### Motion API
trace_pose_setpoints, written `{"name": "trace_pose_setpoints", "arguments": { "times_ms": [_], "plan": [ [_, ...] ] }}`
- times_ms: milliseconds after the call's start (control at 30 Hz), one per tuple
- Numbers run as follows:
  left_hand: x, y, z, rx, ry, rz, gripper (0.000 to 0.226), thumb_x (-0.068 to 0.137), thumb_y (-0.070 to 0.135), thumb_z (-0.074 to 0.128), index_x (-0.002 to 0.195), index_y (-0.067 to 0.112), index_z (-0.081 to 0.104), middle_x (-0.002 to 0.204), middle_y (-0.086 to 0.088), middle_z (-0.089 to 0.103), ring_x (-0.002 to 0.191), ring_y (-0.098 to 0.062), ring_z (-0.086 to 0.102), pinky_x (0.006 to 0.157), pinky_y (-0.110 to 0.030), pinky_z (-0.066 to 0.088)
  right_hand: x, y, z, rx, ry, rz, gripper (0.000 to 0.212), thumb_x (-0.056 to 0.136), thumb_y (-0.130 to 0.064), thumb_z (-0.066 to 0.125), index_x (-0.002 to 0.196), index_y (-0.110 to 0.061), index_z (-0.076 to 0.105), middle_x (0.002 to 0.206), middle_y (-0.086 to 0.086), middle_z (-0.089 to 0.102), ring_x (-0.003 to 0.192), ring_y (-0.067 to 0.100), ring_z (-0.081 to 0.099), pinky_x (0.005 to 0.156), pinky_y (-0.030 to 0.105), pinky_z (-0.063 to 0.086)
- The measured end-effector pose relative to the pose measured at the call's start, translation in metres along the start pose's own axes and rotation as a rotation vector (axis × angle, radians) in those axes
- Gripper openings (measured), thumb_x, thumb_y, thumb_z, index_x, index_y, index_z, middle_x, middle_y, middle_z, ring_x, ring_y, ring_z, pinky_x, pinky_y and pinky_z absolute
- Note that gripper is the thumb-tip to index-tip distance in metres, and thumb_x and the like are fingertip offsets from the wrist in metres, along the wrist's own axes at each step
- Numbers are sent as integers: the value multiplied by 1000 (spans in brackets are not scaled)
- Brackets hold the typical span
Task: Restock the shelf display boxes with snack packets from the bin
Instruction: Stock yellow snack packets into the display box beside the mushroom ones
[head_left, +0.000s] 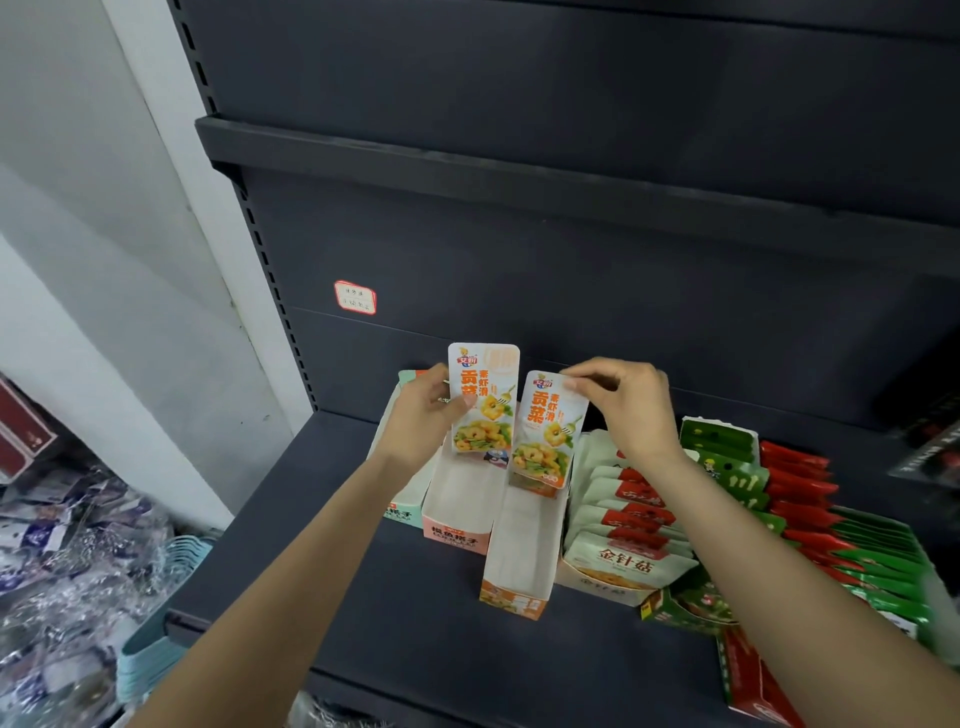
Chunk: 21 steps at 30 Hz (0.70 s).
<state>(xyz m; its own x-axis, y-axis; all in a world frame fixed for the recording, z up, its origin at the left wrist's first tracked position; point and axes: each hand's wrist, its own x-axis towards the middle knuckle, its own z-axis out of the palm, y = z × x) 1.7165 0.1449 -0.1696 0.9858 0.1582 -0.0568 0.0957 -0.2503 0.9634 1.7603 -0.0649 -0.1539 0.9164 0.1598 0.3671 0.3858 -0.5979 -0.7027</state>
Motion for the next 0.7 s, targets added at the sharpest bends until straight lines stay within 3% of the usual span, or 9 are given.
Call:
{"name": "trace_pose_setpoints", "arguments": {
  "times_ms": [167,333,500,600,700],
  "plan": [
    [0,-1,0,-8,13,3,26,92,16,58,118,17,56,120,-1,64,106,-18,63,93,-41,51,-2,1,2,-17,-43,20,11,84,-11,69,91,-15,75,84,-10,69,80,1,62,71,6,44],
    [-1,-1,-1,-12,19,3,22,91,16,58,113,19,56,119,0,64,105,-18,63,91,-39,52,-2,-2,4,-77,-188,37,12,85,-8,67,93,-13,75,85,-8,67,81,2,61,72,10,46],
    [-3,0,-3,-17,28,12,24,91,15,58,115,17,56,119,0,64,106,-18,63,92,-43,52,1,-2,4,-96,-161,38,12,85,-7,66,92,-12,74,85,-7,67,80,2,60,70,6,43],
    [-3,-4,-3,-20,16,37,22,91,16,59,112,19,53,116,1,65,100,-16,65,87,-41,55,0,3,8,-165,-253,59,12,85,-7,67,88,-15,75,85,-7,69,82,5,62,79,19,50],
    [-4,-4,0,-25,-10,42,27,90,14,60,112,21,46,114,2,63,98,-14,64,75,-29,57,2,10,12,-273,-365,163,15,85,-6,64,86,-18,74,90,-4,70,88,10,63,84,29,51]
  ]
}}
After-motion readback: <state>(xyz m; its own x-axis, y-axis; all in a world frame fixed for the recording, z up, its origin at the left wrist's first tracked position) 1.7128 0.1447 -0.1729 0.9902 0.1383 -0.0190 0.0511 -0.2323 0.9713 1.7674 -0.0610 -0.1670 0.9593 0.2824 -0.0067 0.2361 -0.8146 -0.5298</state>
